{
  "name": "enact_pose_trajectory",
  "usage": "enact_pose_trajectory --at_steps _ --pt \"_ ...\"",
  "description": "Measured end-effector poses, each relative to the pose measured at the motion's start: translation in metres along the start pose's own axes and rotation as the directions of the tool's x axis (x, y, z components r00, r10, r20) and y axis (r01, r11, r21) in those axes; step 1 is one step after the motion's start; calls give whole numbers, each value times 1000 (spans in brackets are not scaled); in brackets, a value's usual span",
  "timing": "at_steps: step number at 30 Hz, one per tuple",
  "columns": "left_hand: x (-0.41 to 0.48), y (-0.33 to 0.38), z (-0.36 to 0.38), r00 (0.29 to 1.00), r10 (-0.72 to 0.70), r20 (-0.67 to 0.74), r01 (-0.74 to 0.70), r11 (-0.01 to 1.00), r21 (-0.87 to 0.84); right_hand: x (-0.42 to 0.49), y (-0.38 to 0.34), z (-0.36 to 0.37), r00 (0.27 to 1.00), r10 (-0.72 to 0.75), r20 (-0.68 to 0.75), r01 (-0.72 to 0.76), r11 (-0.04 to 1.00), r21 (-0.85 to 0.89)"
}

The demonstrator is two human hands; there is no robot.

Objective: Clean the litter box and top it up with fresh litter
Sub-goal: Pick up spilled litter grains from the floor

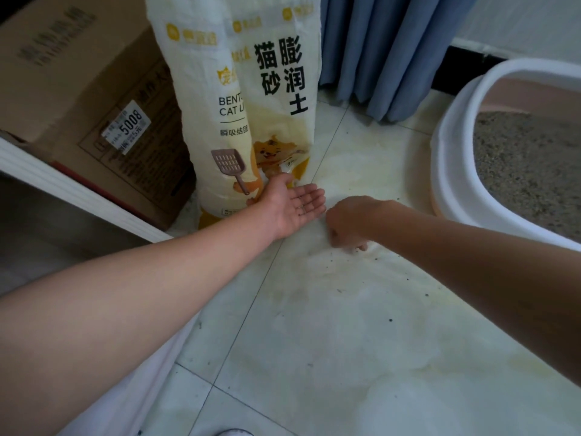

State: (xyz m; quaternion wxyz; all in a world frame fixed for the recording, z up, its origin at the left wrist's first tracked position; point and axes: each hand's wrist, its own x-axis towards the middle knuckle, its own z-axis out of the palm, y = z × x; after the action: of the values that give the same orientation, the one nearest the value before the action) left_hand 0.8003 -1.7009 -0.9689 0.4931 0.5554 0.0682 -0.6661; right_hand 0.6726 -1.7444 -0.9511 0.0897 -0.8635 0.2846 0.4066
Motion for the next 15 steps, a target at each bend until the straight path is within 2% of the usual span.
enact_pose_trajectory --at_steps 3,7,10,15 --pt "0 -2 0 1000 -22 -3 22 999 37 -1 18 20 988 -13 -153 52 966 253" --pt "-2 -7 4 998 -64 21 61 990 124 -13 29 25 911 17 -412 209 843 496" --pt "-5 -15 13 993 -96 70 85 985 151 -16 32 8 863 22 -504 281 809 516" --pt "-10 -18 25 986 -113 126 98 988 123 -21 34 -8 815 34 -578 244 886 396"
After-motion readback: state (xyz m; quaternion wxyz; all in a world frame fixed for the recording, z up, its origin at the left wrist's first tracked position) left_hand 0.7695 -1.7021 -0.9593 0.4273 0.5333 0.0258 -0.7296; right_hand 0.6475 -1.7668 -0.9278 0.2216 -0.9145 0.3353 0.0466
